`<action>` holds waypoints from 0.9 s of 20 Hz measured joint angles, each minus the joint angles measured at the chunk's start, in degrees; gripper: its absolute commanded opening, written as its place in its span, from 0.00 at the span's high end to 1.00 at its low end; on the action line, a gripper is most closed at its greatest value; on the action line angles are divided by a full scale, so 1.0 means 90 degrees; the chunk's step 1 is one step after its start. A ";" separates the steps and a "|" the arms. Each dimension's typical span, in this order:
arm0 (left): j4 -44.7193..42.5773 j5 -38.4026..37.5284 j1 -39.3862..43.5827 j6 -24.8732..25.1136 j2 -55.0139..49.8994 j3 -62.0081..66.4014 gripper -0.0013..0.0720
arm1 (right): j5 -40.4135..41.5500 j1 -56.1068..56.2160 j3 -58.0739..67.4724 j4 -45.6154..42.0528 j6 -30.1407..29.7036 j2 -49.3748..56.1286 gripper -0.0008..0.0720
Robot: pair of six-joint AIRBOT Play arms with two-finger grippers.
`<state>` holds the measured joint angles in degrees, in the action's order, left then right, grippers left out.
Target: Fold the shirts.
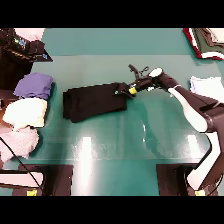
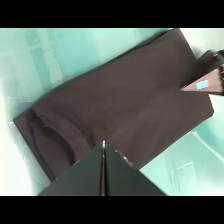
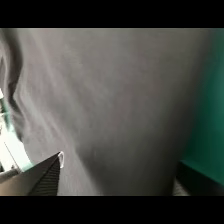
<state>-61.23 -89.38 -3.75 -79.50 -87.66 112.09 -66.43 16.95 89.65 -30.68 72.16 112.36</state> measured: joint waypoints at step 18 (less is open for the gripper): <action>-0.0007 0.0267 0.0459 0.0044 0.0000 -0.0002 0.95 | 0.0148 -0.2820 -0.1173 -0.1438 -0.0413 -0.2815 0.96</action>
<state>-61.30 -86.98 0.38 -79.11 -87.66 112.07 -65.10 -8.43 79.09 -43.62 68.45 87.02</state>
